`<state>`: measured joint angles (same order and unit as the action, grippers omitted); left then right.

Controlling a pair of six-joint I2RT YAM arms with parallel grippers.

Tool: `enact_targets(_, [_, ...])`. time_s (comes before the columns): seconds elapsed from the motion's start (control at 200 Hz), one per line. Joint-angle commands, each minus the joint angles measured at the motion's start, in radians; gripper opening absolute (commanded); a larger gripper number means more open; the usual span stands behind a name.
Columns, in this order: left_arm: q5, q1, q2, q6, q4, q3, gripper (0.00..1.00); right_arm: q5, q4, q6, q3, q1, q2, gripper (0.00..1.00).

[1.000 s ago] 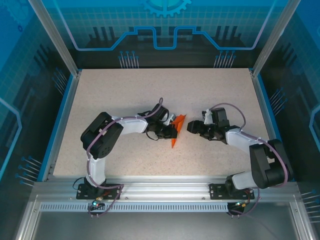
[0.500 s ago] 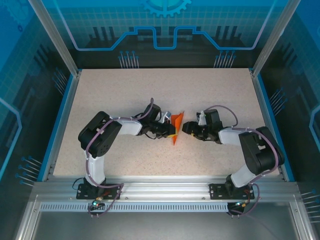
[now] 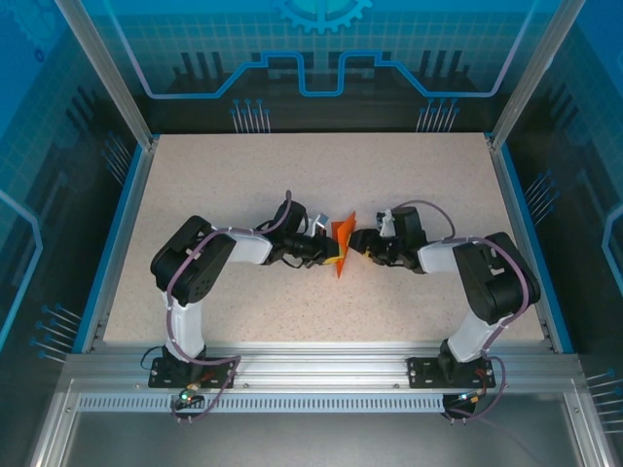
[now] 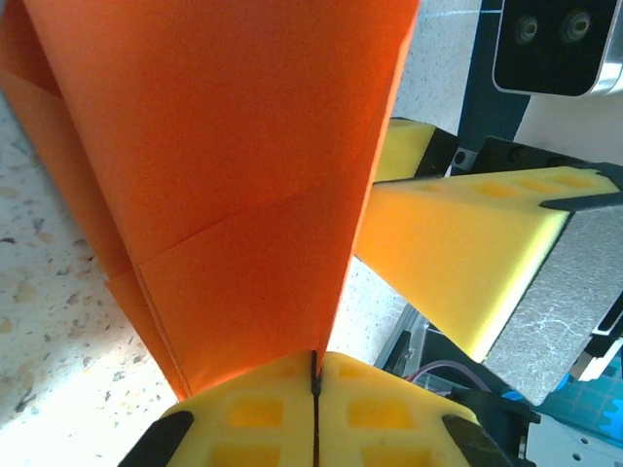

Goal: Fold a paper plane with a square sheet of paper (fold left side to right side)
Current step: Fold the wing for the fifth time at the center of the table.

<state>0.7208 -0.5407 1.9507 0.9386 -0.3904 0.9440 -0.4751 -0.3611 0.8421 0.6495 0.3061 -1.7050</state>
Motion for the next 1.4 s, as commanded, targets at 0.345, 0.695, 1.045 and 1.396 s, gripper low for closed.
enact_targets(0.345, [0.03, 0.018, 0.044, 0.05, -0.029, -0.018, 0.06, -0.007, -0.003, 0.043, 0.093, 0.033, -0.102, 0.54])
enact_targets(0.695, [0.029, 0.023, 0.057, 0.072, -0.048, -0.025, 0.06, -0.002, 0.06, 0.058, 0.149, 0.048, -0.161, 0.5])
enact_targets(1.045, [0.028, 0.023, 0.062, 0.079, -0.052, -0.025, 0.06, 0.015, 0.147, 0.031, 0.183, 0.057, -0.15, 0.46])
enact_targets(1.396, [0.028, 0.023, 0.061, 0.078, -0.048, -0.023, 0.16, 0.034, 0.298, 0.026, 0.224, 0.06, -0.202, 0.41])
